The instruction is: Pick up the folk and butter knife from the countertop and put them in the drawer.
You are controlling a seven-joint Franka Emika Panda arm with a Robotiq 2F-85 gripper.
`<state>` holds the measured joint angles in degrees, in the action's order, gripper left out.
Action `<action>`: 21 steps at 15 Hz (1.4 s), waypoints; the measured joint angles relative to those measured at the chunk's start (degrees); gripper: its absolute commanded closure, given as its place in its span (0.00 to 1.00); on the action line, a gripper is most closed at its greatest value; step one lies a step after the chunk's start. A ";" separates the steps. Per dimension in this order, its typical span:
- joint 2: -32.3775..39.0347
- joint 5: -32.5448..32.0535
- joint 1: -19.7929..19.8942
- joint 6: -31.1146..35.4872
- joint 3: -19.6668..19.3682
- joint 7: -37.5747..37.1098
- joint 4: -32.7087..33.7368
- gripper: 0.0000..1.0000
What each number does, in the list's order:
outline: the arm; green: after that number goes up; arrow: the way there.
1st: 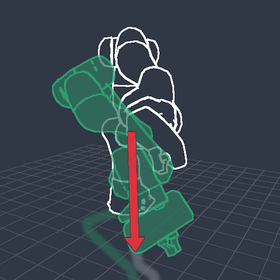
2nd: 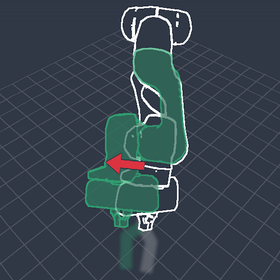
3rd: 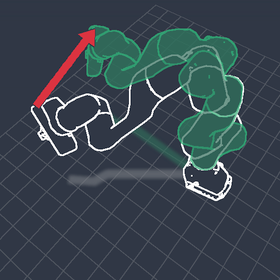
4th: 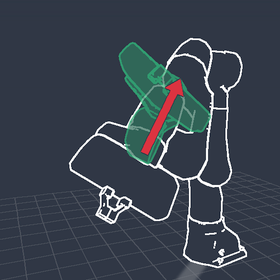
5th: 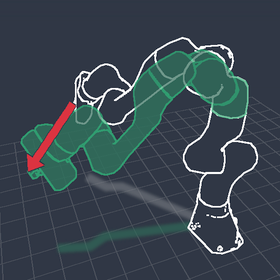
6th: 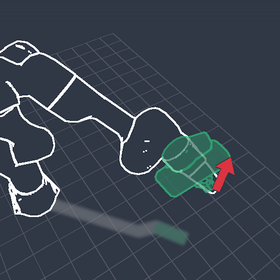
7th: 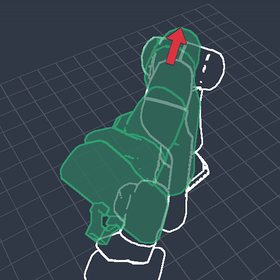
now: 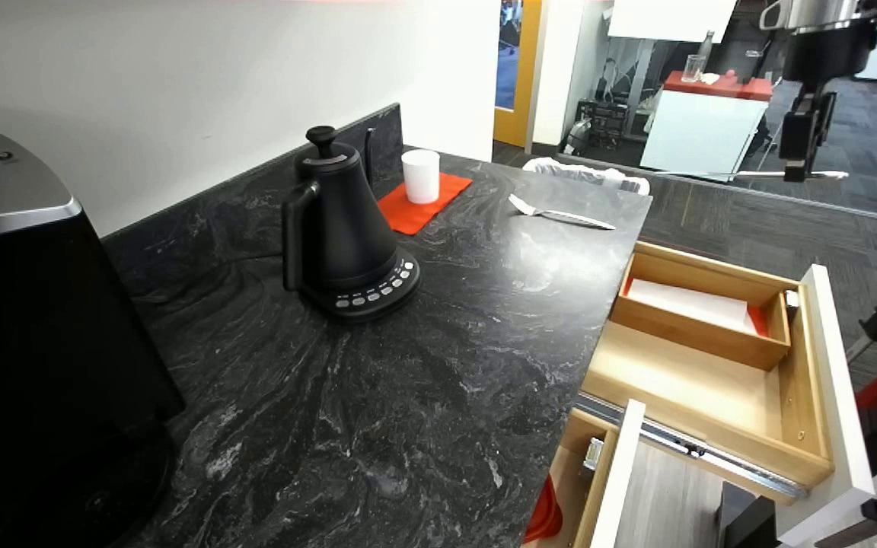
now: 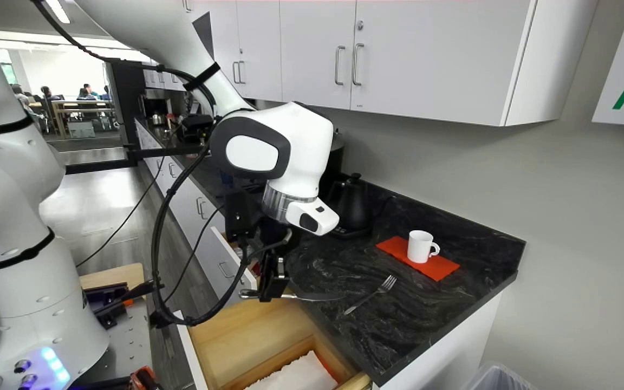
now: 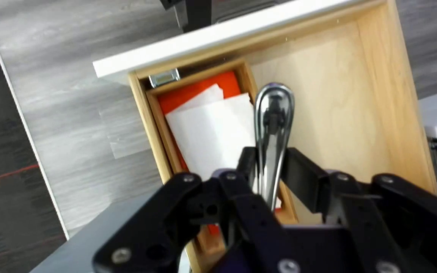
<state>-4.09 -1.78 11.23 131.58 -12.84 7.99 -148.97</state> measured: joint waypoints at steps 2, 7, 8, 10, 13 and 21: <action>-0.03 -1.95 0.59 -2.08 -0.52 1.16 -1.85 0.90; 1.41 -5.93 0.77 -2.78 -0.39 2.29 -5.43 0.90; 2.10 -6.25 0.76 -2.77 -0.26 2.30 -5.54 0.90; 3.57 -6.81 0.72 -2.75 0.00 2.30 -5.54 0.90; 5.48 -6.98 0.71 -1.58 0.29 2.74 -5.52 0.90; 9.27 -7.62 0.71 6.91 0.38 3.49 -5.35 0.91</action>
<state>5.18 -9.40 11.94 138.49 -12.47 11.49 -154.32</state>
